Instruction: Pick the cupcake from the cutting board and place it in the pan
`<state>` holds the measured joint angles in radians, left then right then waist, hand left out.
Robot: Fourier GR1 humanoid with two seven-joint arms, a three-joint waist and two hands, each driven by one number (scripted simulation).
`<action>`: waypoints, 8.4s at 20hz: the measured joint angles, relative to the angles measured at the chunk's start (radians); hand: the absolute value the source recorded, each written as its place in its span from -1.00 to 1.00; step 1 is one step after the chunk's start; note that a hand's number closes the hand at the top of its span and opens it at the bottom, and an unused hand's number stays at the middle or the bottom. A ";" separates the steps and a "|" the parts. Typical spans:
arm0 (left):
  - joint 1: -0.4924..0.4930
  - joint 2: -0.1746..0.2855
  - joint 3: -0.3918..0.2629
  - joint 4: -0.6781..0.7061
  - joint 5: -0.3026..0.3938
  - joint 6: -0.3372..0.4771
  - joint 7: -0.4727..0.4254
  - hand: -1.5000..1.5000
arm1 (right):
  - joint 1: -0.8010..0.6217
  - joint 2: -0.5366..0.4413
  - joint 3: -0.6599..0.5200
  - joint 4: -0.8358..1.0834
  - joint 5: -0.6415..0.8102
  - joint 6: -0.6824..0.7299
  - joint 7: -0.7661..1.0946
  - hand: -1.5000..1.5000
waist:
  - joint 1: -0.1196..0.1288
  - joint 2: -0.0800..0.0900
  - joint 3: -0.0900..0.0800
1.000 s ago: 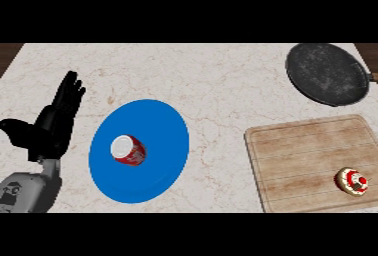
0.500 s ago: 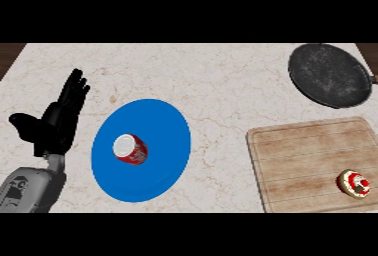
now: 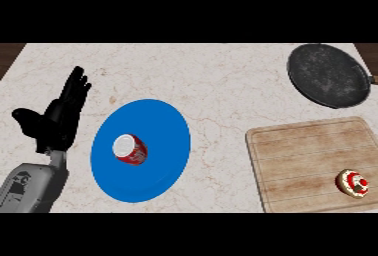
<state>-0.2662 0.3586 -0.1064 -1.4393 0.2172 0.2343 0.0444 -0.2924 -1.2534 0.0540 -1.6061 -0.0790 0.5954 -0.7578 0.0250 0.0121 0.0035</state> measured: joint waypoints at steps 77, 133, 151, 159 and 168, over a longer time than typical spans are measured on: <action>0.043 -0.102 0.127 -0.030 -0.137 -0.101 0.027 0.00 | 0.010 0.328 0.456 0.318 1.065 -0.458 -0.262 1.00 | -0.019 -0.013 -0.005; -0.023 -0.143 0.122 -0.025 -0.164 -0.144 0.041 0.00 | -0.512 0.679 -0.434 1.025 0.882 -0.824 0.435 1.00 | 0.058 0.024 0.002; -0.036 -0.169 0.107 -0.007 -0.174 -0.141 0.021 0.00 | -0.585 0.649 -0.562 1.382 0.763 -0.611 0.244 -1.00 | 0.070 0.033 0.006; -0.037 -0.157 0.134 0.006 -0.173 -0.131 0.028 0.00 | -0.567 0.581 -0.710 1.420 0.607 -0.468 0.112 -1.00 | 0.035 0.019 0.004; 0.007 -0.149 0.153 -0.005 -0.174 -0.128 0.022 0.00 | -0.433 0.433 -0.760 1.437 0.521 -0.147 0.009 -1.00 | -0.004 0.000 0.000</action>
<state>-0.2592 0.2092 0.0466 -1.4443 0.0429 0.1062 0.0668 -0.7249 -0.8199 -0.7065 -0.1694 0.4421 0.4486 -0.7490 0.0213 0.0119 0.0040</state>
